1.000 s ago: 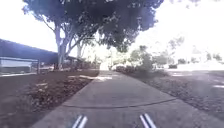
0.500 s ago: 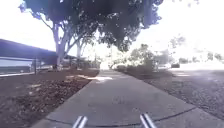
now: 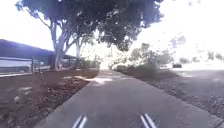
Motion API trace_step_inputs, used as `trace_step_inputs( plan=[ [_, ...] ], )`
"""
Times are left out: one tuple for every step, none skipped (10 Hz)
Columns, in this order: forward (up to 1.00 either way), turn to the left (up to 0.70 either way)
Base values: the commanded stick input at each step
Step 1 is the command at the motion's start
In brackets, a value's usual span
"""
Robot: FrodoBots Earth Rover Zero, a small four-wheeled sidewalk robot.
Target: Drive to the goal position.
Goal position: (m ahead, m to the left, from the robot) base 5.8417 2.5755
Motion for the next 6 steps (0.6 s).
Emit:
trace_step_inputs(
  plan=[
    [1.00, 0.00],
    [1.00, 0.00],
    [1.00, 0.00],
    [1.00, 0.00],
    [1.00, 0.00],
    [1.00, 0.00]
  ],
)
